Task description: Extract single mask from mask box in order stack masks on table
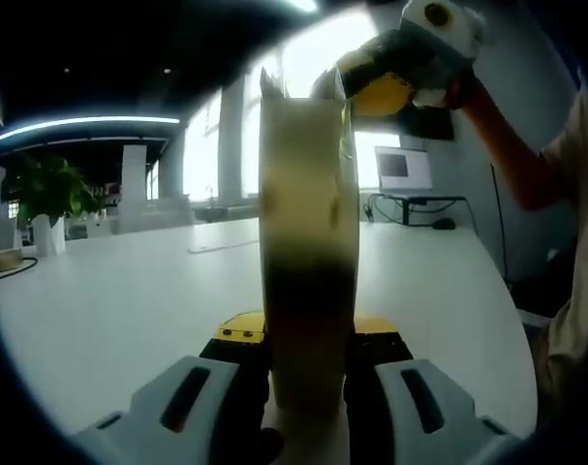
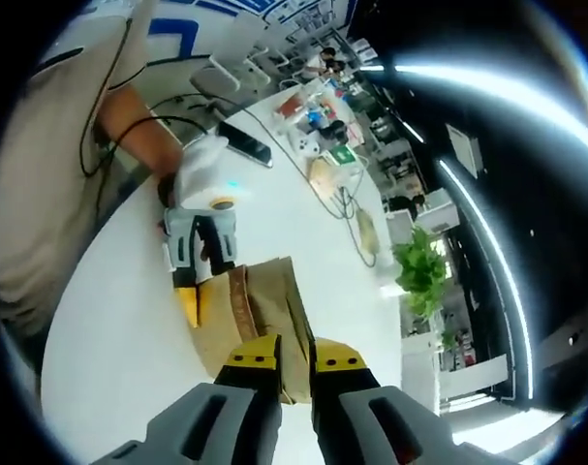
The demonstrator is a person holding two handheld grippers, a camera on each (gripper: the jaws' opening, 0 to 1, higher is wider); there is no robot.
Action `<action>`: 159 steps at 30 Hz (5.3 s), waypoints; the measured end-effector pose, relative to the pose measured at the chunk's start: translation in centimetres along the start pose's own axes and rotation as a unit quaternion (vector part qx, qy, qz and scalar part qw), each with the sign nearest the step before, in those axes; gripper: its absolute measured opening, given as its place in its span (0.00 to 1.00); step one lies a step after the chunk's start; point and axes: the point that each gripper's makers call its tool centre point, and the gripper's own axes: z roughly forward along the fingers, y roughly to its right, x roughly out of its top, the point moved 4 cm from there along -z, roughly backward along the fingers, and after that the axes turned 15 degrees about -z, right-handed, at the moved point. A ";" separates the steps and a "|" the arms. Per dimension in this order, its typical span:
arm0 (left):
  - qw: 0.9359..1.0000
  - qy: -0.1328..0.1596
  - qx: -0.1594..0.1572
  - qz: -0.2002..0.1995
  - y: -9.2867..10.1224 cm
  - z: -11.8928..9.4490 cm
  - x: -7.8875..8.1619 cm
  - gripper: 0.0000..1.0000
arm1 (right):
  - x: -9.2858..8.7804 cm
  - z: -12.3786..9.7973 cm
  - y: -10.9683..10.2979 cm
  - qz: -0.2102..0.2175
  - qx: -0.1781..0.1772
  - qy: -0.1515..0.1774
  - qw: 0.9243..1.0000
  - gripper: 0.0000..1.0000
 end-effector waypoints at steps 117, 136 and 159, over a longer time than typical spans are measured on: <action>1.000 -0.003 0.005 0.004 -0.1 0.0 -0.2 0.20 | -4.7 -8.9 12.7 0.084 -0.227 -0.058 0.969 0.00; 1.000 -0.004 0.006 0.004 -0.3 -0.1 -0.2 0.20 | -11.9 -6.8 8.2 0.147 -0.189 -0.130 0.962 0.00; 1.000 -0.005 0.008 0.005 -0.2 0.0 -0.2 0.20 | -18.3 -2.7 2.6 0.172 -0.121 -0.200 0.957 0.00</action>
